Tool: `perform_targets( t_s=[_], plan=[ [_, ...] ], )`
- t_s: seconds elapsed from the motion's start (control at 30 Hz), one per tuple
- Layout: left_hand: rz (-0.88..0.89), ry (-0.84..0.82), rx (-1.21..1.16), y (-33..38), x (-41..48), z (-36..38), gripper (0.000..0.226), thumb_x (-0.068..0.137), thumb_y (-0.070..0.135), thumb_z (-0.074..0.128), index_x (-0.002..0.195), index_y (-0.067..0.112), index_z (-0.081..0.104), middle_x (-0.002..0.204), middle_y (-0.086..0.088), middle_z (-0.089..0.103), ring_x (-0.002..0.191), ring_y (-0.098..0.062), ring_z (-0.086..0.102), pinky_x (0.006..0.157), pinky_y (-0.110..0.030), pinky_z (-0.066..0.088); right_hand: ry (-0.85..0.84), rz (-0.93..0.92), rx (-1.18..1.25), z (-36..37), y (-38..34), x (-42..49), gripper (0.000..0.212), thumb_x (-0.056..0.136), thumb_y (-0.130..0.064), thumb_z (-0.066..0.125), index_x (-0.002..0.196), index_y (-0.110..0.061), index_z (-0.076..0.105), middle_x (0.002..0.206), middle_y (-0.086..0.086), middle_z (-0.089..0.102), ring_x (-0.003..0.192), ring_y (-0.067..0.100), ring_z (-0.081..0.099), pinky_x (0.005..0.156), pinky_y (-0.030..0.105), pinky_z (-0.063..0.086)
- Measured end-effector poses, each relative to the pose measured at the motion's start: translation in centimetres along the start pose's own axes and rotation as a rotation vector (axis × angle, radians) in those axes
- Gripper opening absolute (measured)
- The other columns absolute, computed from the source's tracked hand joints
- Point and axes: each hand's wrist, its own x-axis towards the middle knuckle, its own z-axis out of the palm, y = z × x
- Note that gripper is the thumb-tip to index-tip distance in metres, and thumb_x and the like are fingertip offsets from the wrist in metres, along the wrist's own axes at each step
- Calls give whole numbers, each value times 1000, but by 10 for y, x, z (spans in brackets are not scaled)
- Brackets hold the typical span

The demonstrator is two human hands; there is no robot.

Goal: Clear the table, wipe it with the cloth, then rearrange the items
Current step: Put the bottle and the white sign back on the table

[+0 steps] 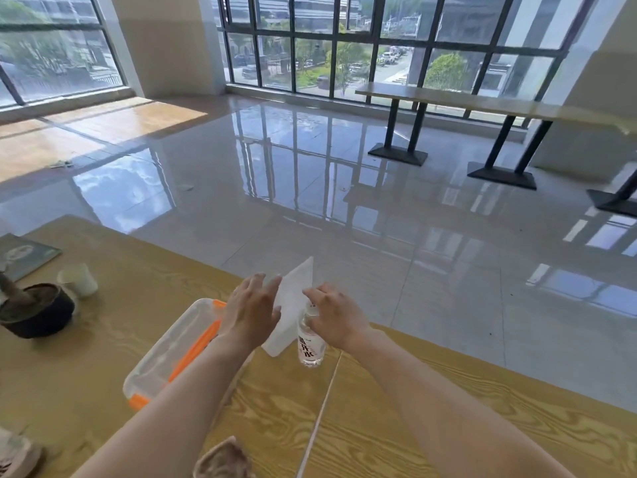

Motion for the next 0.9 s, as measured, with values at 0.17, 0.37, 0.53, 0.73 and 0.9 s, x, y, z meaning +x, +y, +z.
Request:
perform_targets(
  t_s=[0.17, 0.37, 0.53, 0.73, 0.9],
  plan=[
    [-1, -83, -103, -6, 19, 14, 47, 89, 16, 61, 135, 15, 51, 116, -14, 61, 105, -33, 59, 80, -36, 47, -31, -8, -58, 17, -2, 16, 36, 87, -15, 60, 123, -15, 59, 124, 8, 56, 111, 32, 55, 92, 44, 48],
    [7, -107, -96, -15, 31, 25, 22, 84, 3, 55, 103, 13, 61, 86, -7, 66, 79, -32, 63, 64, -37, 49, 3, -52, -172, 21, 4, 18, 12, 89, -5, 54, 93, -6, 66, 94, 8, 59, 82, 34, 60, 70, 43, 51],
    [2, -91, -64, -16, 39, 32, 26, 77, -4, 51, 88, 17, 60, 74, -4, 65, 68, -30, 61, 53, -32, 38, 23, -39, -195, 10, 11, 9, 9, 88, -6, 60, 95, -4, 66, 93, 9, 61, 80, 34, 60, 71, 44, 52],
    [51, -61, -37, -7, 31, 32, 30, 70, -8, 50, 78, 19, 59, 62, 3, 59, 56, -24, 56, 46, -32, 42, 77, 2, -180, -7, 16, -18, 7, 88, -7, 61, 90, -6, 67, 91, 9, 64, 81, 31, 62, 69, 39, 49],
    [127, -13, -60, 11, 23, 21, 34, 68, -8, 55, 83, 21, 65, 62, 5, 61, 53, -22, 58, 43, -33, 46, 140, 43, -171, -31, 21, -49, 5, 87, -11, 66, 91, -9, 68, 91, 11, 69, 84, 31, 64, 72, 40, 51]
  ],
)
